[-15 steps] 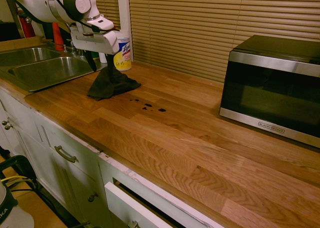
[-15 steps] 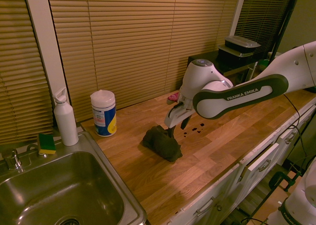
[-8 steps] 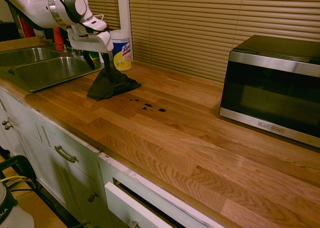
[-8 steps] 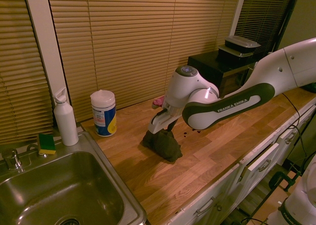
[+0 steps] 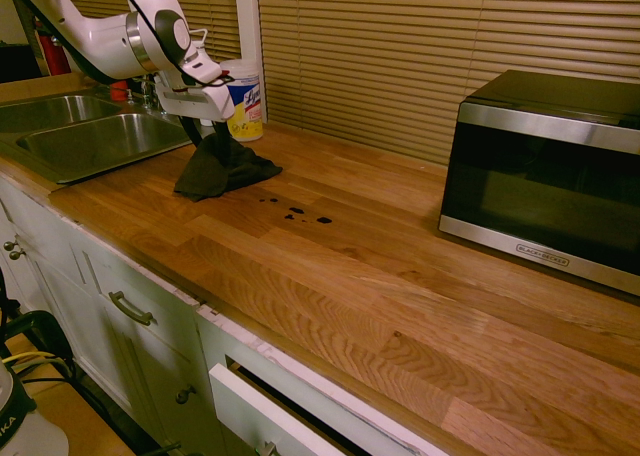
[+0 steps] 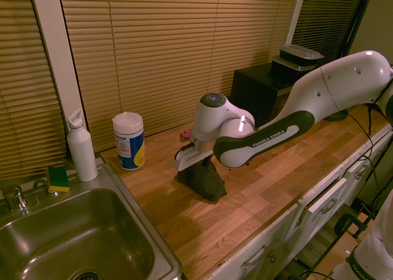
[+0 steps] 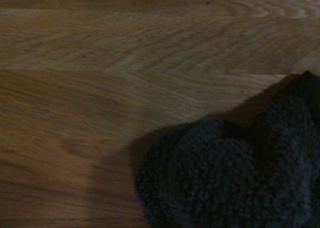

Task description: Clear the spill

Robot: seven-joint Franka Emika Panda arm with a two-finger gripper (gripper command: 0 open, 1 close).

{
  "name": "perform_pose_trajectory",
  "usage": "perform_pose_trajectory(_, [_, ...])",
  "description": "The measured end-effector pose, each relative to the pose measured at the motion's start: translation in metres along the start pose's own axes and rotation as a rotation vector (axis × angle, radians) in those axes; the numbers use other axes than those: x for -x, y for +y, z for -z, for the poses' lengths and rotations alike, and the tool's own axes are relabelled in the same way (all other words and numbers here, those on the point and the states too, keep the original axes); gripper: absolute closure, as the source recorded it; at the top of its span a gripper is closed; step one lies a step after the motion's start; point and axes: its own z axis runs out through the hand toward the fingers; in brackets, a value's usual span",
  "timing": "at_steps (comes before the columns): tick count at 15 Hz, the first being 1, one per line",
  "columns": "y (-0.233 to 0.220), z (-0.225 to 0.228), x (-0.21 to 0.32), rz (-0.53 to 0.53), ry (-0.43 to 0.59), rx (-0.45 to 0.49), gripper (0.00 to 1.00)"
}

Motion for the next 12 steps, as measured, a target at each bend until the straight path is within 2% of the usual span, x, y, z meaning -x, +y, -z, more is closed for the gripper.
perform_pose_trajectory(12, [-0.012, -0.007, -0.01, -0.027, -0.002, 0.02, 1.0])
